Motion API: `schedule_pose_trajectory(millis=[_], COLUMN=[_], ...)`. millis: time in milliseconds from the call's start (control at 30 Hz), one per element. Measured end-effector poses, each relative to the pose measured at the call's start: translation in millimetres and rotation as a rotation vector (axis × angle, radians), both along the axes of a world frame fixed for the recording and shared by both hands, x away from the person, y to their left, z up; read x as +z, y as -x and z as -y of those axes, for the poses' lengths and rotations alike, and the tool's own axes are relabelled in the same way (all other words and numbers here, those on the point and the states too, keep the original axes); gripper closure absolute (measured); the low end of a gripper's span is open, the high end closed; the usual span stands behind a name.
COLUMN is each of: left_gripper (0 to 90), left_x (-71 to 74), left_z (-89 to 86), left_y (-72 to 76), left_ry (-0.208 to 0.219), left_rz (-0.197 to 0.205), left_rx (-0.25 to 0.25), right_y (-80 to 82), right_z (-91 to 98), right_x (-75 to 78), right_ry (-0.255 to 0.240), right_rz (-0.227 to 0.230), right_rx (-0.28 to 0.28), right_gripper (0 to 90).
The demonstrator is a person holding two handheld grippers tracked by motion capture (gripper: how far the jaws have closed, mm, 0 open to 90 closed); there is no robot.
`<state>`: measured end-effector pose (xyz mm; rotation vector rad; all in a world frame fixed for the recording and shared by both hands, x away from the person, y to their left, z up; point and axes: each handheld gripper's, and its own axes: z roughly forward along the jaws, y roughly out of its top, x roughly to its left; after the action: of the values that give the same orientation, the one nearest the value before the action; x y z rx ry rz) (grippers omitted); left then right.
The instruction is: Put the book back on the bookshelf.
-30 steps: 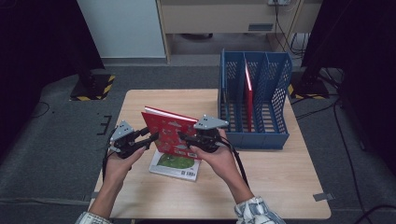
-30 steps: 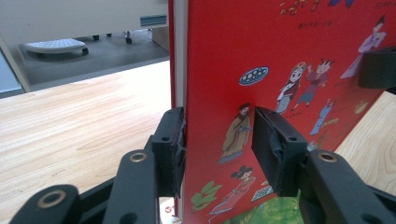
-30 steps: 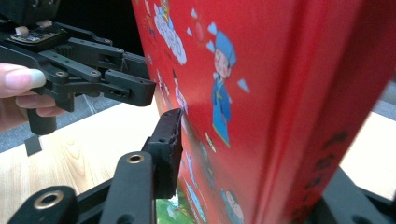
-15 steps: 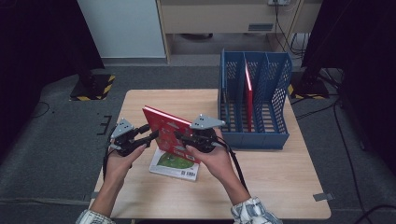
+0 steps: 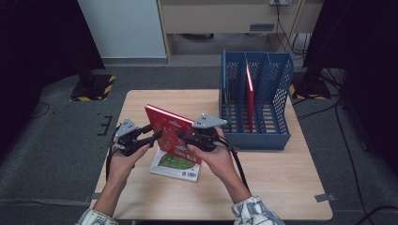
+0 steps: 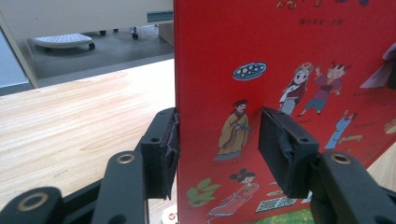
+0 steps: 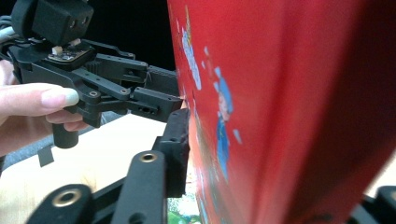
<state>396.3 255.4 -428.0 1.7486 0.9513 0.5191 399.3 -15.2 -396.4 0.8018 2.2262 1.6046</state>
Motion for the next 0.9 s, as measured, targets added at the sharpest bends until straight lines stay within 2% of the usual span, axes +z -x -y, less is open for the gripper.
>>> schedule_pose_trajectory(millis=[300,633,900], left_gripper=[45.2,43.3,43.7], left_x=[0.9,-1.3,-0.9], left_z=[2.4,4.5,2.6], left_y=[-5.9,-6.2,-3.0], left_ry=[0.022,0.015,0.005], left_rz=[-0.011,-0.013,-0.015], left_rx=[-0.001,-0.002,-0.006], right_y=[3.2,-2.1,-9.4], right_z=[-1.5,-0.4,-3.8], right_x=[5.8,5.3,0.8], right_ry=[0.003,-0.019,-0.044], right_rz=[-0.018,0.012,0.009], right_rx=[-0.012,0.008,0.027], right_gripper=[72.2,63.3,65.0])
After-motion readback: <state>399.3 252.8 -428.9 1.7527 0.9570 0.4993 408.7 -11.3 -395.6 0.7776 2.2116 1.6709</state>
